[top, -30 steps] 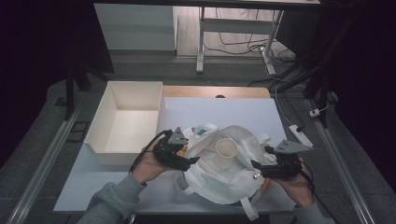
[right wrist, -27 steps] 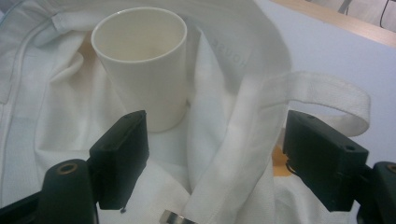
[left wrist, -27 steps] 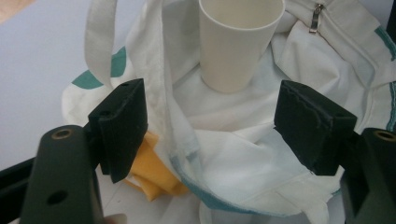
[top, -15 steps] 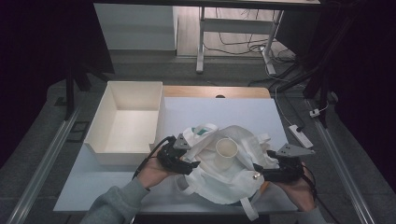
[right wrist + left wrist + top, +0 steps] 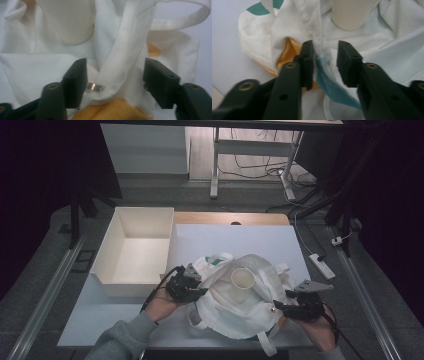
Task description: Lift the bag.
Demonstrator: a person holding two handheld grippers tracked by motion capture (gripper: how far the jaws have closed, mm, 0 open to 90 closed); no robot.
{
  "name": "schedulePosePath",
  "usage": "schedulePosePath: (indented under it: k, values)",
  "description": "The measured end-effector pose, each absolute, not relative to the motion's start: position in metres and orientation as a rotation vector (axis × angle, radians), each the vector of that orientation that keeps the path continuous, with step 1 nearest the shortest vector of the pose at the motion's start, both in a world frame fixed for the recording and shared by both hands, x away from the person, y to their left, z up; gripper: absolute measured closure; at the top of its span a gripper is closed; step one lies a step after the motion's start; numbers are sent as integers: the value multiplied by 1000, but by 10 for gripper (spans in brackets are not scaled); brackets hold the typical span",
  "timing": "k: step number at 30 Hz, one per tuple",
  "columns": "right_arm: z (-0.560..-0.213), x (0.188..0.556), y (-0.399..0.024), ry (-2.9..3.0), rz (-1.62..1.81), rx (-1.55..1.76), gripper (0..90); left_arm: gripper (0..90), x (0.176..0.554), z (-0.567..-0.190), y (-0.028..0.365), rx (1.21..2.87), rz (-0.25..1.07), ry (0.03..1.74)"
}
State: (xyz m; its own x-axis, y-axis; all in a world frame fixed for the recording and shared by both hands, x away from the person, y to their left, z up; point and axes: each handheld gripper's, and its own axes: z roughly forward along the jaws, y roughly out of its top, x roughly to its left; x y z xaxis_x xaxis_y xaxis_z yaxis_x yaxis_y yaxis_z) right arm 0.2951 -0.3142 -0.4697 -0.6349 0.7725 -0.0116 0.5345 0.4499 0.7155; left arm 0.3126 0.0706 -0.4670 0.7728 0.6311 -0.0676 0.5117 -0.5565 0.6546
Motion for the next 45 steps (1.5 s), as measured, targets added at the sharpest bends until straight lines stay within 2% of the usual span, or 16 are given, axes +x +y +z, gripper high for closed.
schedulePosePath:
  k: [6, 10, 14, 22, 45]
  values:
    - [-473, 295, -315, 2409, 960, 1161, 544, 796, 313, -467, 72, 2294, 198, 833]
    - [-473, 294, -313, 2433, 916, 1135, 723, 811, 314, -467, 72, 2296, 181, 826]
    - [-473, 294, -313, 2455, 917, 1112, 808, 819, 314, -466, 73, 2284, 165, 820]
    - [-469, 292, -312, 2431, 911, 1041, 852, 819, 314, -462, 77, 2266, 149, 816]
    - [-444, 280, -314, 2270, 1059, 933, 868, 825, 310, -438, 98, 2169, 148, 790]
